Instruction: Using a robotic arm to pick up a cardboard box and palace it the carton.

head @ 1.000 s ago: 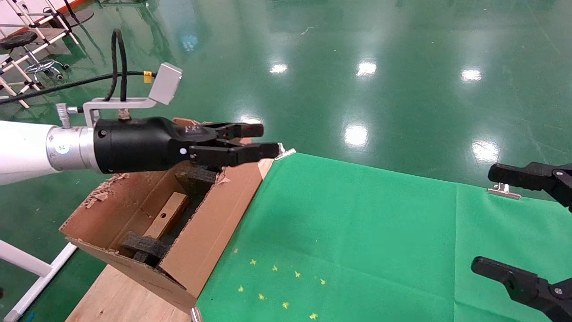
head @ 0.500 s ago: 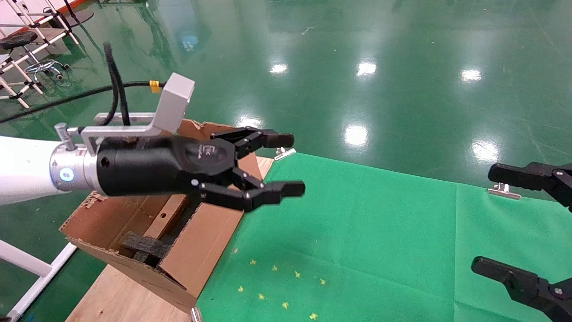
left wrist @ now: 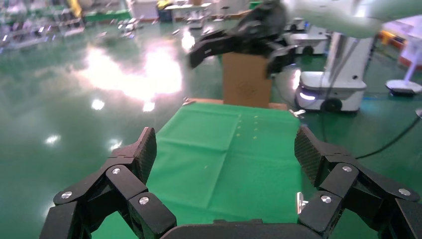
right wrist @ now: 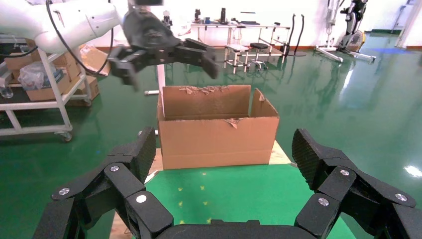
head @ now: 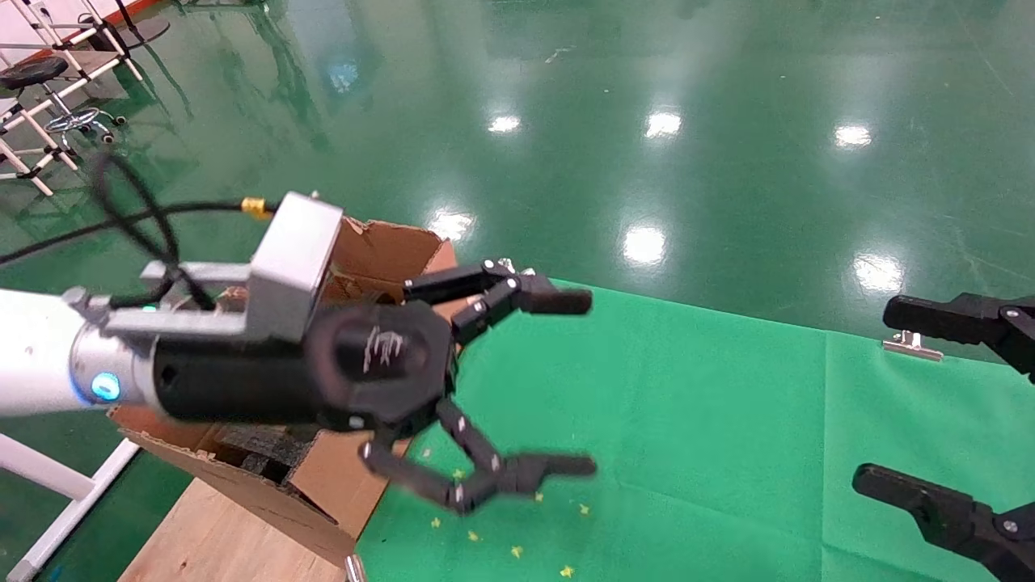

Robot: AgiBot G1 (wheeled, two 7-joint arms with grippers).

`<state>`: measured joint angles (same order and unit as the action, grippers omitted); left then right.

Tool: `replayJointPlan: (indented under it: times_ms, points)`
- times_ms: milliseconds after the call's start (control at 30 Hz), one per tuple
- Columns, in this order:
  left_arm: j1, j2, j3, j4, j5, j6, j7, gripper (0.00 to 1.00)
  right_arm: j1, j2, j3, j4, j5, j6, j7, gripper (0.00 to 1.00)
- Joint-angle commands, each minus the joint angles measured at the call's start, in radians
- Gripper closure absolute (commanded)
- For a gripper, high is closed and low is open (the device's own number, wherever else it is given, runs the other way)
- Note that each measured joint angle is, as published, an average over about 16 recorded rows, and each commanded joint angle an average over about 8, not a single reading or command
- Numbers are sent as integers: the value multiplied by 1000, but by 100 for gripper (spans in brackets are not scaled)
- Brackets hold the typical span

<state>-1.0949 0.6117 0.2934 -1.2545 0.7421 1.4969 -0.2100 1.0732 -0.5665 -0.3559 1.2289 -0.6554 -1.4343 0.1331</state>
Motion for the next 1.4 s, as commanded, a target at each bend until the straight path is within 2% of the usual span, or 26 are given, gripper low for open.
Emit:
replayJointPlan:
  times_ms: [33,200,1400]
  points:
    - [22,0,-15,-33,-12,-1,22,0,0,0,0,0,0,0,0,0]
    - [44,0,-28,-65,-25,-1,36,0,0,0,0,0,0,0,0,0]
    - [21,-1,-14,-29,-12,-2,22,0,0,0,0,0,0,0,0,0]
